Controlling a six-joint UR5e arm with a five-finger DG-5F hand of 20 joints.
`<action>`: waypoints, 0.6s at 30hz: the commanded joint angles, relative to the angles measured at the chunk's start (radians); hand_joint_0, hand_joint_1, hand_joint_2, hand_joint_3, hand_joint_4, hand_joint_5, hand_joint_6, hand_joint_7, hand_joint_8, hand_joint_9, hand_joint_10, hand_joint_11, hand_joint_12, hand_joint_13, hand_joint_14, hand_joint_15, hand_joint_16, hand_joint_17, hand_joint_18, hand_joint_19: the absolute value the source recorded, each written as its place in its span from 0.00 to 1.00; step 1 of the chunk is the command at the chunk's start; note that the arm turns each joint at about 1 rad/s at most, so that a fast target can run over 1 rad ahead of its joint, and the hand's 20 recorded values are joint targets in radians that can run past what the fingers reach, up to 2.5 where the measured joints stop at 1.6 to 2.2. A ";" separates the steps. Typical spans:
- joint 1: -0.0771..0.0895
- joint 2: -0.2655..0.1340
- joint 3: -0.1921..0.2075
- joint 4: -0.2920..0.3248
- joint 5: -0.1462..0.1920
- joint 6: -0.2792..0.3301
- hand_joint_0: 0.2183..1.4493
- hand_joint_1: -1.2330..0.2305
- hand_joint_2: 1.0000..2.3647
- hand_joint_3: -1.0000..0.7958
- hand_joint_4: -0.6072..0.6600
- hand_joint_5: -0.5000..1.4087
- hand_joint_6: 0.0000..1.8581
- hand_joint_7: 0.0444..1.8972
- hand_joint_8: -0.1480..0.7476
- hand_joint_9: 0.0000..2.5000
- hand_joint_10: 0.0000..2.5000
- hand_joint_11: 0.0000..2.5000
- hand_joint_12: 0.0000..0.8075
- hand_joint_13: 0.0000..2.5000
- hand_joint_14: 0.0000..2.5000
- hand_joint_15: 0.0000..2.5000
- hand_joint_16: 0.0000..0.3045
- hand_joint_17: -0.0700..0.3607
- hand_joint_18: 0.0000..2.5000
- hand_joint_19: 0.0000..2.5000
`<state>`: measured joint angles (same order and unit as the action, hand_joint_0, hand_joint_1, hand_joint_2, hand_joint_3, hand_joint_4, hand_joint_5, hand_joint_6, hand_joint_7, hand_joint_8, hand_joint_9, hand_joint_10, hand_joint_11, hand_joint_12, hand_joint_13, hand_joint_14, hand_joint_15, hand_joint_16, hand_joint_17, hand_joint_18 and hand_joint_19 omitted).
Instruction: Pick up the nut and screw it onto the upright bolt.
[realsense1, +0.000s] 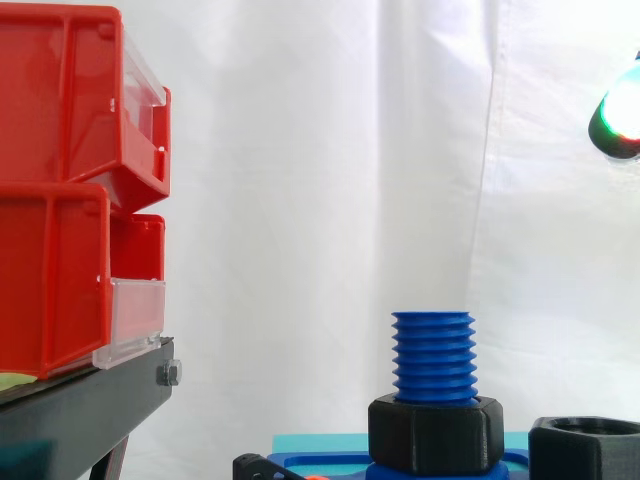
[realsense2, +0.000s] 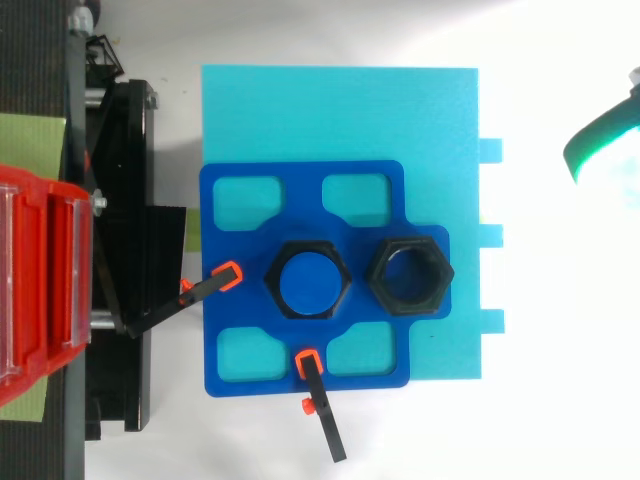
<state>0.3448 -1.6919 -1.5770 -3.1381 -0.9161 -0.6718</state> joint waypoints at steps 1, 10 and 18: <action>0.019 0.000 0.000 0.033 0.059 -0.209 0.18 0.34 0.00 0.28 0.64 0.12 0.27 0.35 0.45 0.08 0.00 0.00 0.43 0.02 0.00 0.00 0.14 0.38 0.00 0.00; 0.079 -0.009 0.000 0.133 0.132 -0.465 0.18 0.36 0.00 0.28 0.64 0.12 0.27 0.35 0.46 0.07 0.00 0.00 0.44 0.01 0.00 0.00 0.14 0.39 0.00 0.00; 0.131 -0.069 0.000 0.205 0.267 -0.597 0.17 0.38 0.00 0.28 0.65 0.12 0.27 0.35 0.46 0.07 0.00 0.00 0.44 0.01 0.00 0.00 0.14 0.39 0.00 0.00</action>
<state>0.4541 -1.7336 -1.5769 -2.9589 -0.7036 -1.1480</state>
